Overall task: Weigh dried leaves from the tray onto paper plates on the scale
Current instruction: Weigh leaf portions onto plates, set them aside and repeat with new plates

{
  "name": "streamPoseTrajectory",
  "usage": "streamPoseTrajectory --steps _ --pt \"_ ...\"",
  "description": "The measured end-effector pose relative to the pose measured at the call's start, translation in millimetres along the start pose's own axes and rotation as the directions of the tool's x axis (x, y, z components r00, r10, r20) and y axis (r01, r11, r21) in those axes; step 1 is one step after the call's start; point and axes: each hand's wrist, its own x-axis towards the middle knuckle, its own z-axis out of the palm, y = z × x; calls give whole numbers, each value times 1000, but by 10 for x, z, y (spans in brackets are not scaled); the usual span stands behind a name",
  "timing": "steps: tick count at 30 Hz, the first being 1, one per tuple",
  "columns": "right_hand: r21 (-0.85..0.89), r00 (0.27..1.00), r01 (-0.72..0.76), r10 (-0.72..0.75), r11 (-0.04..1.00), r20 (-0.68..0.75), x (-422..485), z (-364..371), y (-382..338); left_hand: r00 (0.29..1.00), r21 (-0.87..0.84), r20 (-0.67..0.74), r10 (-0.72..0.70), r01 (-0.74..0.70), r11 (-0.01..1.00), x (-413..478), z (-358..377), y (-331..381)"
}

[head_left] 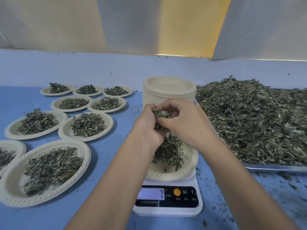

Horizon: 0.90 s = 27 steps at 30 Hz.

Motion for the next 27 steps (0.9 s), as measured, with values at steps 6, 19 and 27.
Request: streamPoseTrajectory --steps 6,19,27 --pt "68 1000 -21 19 997 24 30 -18 42 1000 -23 -1 -10 10 1000 9 2 7" --pt "29 999 36 -36 999 12 40 -41 67 998 -90 -7 -67 66 994 -35 31 32" --pt "237 994 -80 97 968 -59 43 -511 244 996 -135 89 -15 27 991 82 558 -239"
